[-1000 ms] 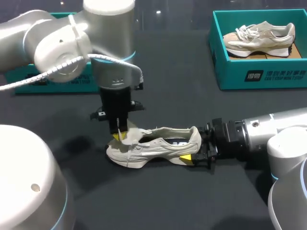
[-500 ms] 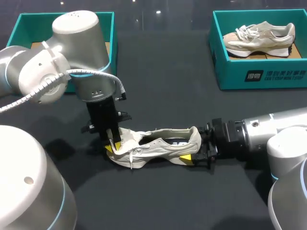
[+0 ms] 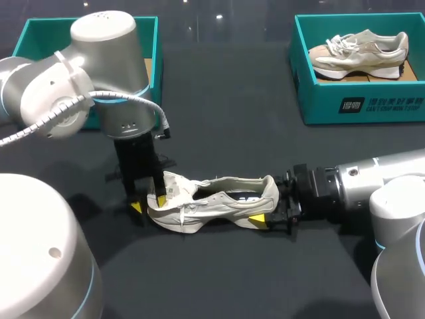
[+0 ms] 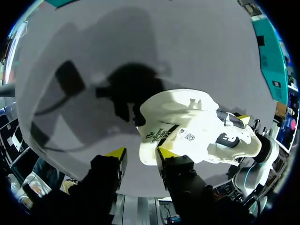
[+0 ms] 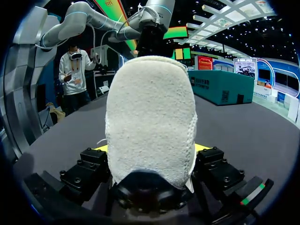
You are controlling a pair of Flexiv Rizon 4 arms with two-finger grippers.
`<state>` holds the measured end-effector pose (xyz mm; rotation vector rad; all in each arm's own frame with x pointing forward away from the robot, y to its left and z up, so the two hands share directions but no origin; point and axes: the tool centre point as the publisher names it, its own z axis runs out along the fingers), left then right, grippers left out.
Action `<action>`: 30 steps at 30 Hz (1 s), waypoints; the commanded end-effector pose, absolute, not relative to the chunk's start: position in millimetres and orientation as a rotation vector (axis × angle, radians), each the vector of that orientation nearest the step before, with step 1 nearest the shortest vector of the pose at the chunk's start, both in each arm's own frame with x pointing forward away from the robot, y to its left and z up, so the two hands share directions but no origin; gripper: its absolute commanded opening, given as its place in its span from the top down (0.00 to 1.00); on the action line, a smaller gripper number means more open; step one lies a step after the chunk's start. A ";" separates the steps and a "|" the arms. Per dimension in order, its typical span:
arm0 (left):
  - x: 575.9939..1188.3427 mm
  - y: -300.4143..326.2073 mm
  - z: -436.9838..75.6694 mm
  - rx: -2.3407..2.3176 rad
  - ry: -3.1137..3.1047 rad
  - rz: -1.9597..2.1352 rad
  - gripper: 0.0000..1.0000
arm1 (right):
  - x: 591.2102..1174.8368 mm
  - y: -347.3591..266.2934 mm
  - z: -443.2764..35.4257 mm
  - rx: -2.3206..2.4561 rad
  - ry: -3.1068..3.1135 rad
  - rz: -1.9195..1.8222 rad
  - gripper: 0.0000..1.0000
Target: Take the shoe out of the shoebox, open the shoe tongue, remove and reinsert the insole, then place the shoe into the shoebox
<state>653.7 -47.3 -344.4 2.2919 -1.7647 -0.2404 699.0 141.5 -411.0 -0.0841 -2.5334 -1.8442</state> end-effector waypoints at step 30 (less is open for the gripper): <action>678.3 -128.7 -182.3 1.106 -2.638 0.138 0.52 | 699.0 142.8 -412.4 -0.086 -2.537 -1.841 1.00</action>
